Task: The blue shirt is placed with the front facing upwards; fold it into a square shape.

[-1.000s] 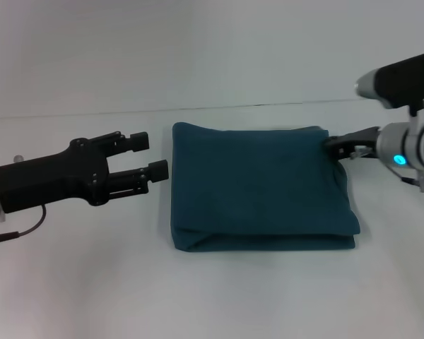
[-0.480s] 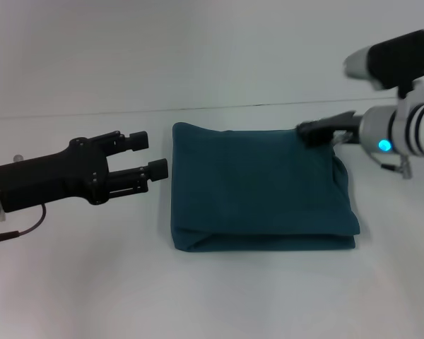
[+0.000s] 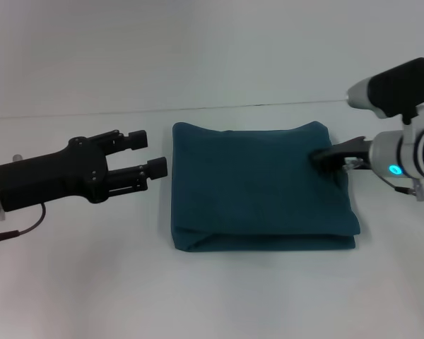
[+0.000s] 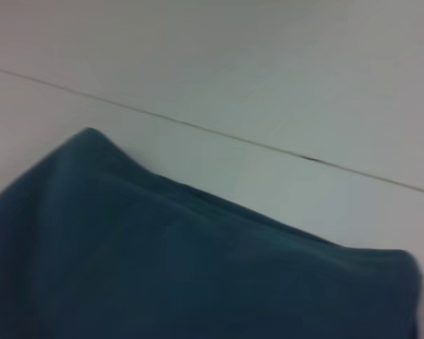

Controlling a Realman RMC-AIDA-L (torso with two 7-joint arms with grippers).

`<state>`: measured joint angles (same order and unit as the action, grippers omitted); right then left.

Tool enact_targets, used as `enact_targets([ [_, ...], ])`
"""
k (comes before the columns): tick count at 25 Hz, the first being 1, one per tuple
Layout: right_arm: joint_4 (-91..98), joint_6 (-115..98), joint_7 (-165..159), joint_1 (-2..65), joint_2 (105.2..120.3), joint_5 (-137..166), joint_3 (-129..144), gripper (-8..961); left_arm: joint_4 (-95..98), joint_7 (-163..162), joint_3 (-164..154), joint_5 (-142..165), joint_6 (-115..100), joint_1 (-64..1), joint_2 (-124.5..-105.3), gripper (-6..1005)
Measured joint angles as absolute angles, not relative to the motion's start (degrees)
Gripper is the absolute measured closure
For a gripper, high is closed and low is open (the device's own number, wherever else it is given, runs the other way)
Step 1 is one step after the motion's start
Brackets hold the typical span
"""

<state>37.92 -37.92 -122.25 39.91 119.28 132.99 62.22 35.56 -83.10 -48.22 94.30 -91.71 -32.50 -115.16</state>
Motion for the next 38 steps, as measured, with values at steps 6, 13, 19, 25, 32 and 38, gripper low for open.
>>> enact_targets([
  [6,42.5,-39.5,-119.1,37.6,119.51,132.4,61.8,861,35.5,-84.9,-48.1,94.6,-88.1,-32.4,-115.66,206],
  [13,43.6,-43.3,-112.7,36.6,119.52,128.6,61.6,726,35.3,-85.4,-48.1,94.7,-86.1,-32.4,-116.02,205],
  [19,43.8,-43.9,-106.7,35.5,119.41,122.4,61.4,458,35.3,-85.8,-48.1,94.7,-85.6,-32.5,-116.01,206],
  [25,45.1,-50.3,-97.7,34.3,119.37,116.7,58.2,298,35.3,-86.6,-48.1,94.7,-83.8,-32.6,-116.02,205],
  [32,47.3,-62.1,-86.0,30.8,118.78,110.7,52.8,135,35.2,-87.3,-48.3,94.8,-82.8,-32.8,-116.09,205],
  [38,47.5,-81.1,-76.5,28.3,117.35,109.9,45.9,9,35.2,-89.4,-48.8,95.0,-80.9,-33.1,-116.05,206],
])
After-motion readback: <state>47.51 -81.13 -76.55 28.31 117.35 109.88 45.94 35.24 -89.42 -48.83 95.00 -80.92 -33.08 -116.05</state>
